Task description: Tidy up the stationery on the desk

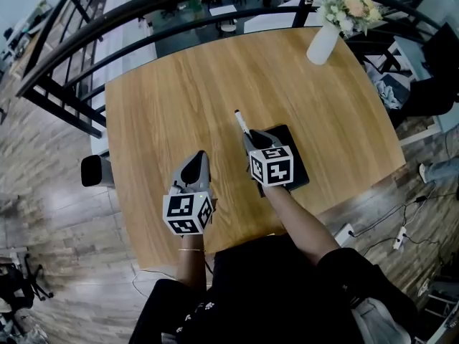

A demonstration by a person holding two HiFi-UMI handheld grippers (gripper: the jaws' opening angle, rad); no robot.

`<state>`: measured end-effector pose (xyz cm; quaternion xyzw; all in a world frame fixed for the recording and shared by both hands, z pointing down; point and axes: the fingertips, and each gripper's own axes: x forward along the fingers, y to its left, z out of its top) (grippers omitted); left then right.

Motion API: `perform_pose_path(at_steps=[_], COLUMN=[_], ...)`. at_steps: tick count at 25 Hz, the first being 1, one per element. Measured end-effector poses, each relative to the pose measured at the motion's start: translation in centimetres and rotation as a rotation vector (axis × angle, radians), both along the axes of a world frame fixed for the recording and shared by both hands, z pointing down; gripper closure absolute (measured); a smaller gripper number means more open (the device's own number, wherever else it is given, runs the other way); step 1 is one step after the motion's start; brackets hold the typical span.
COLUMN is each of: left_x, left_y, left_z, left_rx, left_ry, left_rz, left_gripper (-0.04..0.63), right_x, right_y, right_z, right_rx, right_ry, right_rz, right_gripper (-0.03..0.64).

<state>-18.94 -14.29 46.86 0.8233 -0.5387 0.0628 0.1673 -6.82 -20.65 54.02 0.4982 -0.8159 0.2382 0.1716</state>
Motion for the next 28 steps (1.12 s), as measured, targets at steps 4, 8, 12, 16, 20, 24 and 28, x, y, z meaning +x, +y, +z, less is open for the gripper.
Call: perform_pose_path(at_steps=[4, 8, 12, 16, 20, 24, 28], left_x=[2.3, 4.3, 6.3, 7.9, 9.5, 11.0, 12.0], left_y=[0.2, 0.7, 0.8, 0.7, 0.6, 0.6, 0.5], left_z=[0.0, 0.3, 0.3, 0.3, 0.2, 0.4, 0.6], left_rx=[-0.003, -0.010, -0.012, -0.011, -0.011, -0.013, -0.018], left_ry=[-0.012, -0.024, -0.033, -0.038, -0.044, -0.049, -0.051], left_rz=[0.020, 0.032, 0.041, 0.041, 0.046, 0.053, 0.053], left_gripper=[0.603, 0.603, 0.603, 0.603, 0.603, 0.603, 0.603], right_x=[2.5, 5.0, 7.4, 9.6, 11.8, 13.7, 15.1], right_y=[0.8, 1.6, 2.1, 2.4, 2.6, 2.6, 2.7], right_z=[-0.2, -0.3, -0.2, 0.1, 0.4, 0.7, 1.3], right_rx=[-0.001, -0.002, -0.008, -0.014, -0.025, -0.031, -0.042], right_ry=[-0.015, -0.025, -0.030, -0.033, -0.037, -0.034, -0.027], right_rz=[0.023, 0.038, 0.054, 0.066, 0.079, 0.087, 0.092], right_gripper=[0.538, 0.538, 0.538, 0.538, 0.538, 0.538, 0.538])
